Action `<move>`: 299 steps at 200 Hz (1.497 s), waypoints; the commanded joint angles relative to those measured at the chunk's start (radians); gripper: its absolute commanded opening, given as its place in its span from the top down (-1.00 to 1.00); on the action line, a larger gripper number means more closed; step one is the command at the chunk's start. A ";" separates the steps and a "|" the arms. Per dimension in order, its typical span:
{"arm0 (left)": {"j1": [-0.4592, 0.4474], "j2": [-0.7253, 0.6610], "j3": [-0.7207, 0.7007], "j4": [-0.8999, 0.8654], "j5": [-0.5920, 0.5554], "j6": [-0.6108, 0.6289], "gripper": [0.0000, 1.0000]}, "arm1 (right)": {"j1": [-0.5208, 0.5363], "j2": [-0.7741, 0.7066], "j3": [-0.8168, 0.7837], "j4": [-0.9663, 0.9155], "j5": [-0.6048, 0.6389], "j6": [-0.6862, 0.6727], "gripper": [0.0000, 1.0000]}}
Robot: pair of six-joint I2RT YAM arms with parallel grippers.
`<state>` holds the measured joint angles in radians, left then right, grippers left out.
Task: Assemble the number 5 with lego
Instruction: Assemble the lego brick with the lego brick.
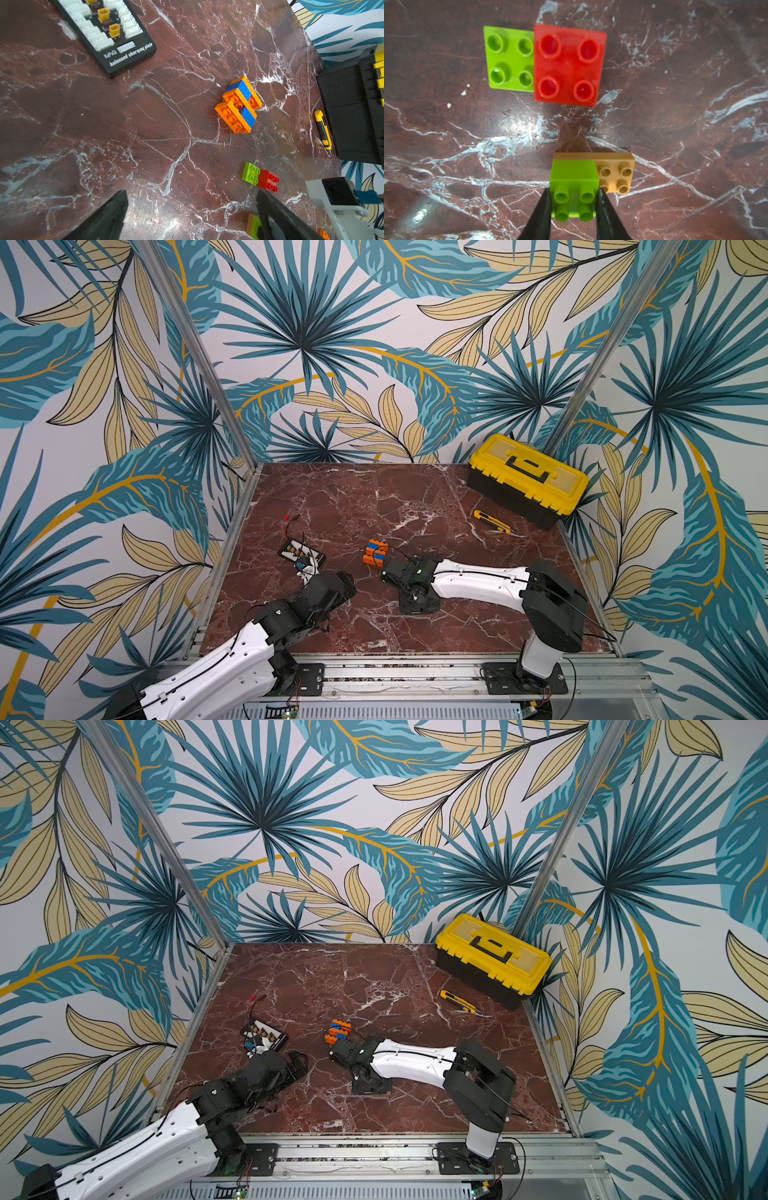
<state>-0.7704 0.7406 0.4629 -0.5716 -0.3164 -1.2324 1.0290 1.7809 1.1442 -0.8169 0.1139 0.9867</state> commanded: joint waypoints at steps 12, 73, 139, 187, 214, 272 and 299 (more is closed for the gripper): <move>0.005 0.023 0.023 0.020 0.002 0.029 -0.99 | 0.004 0.139 -0.073 0.054 -0.110 -0.021 0.64; 0.005 0.004 0.033 -0.017 -0.013 0.027 -1.00 | 0.006 0.106 0.081 0.041 -0.077 -0.048 0.57; 0.005 -0.018 0.020 -0.035 -0.021 0.018 -0.99 | 0.020 0.184 0.116 0.002 -0.079 -0.047 0.57; 0.005 -0.004 0.017 -0.023 -0.020 0.017 -0.99 | 0.021 0.209 0.065 0.023 -0.094 -0.036 0.56; 0.004 0.012 0.022 -0.011 -0.010 0.021 -1.00 | 0.021 0.189 0.064 0.020 -0.070 -0.038 0.52; 0.005 0.026 0.042 -0.023 -0.001 0.039 -0.99 | 0.021 0.161 0.090 0.020 -0.061 -0.055 0.44; 0.006 0.023 0.046 -0.023 -0.001 0.052 -1.00 | 0.020 0.147 0.097 0.016 -0.058 -0.054 0.32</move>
<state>-0.7704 0.7689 0.4683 -0.5922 -0.3141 -1.2068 1.0386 1.8652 1.2816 -0.8570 0.0902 0.9463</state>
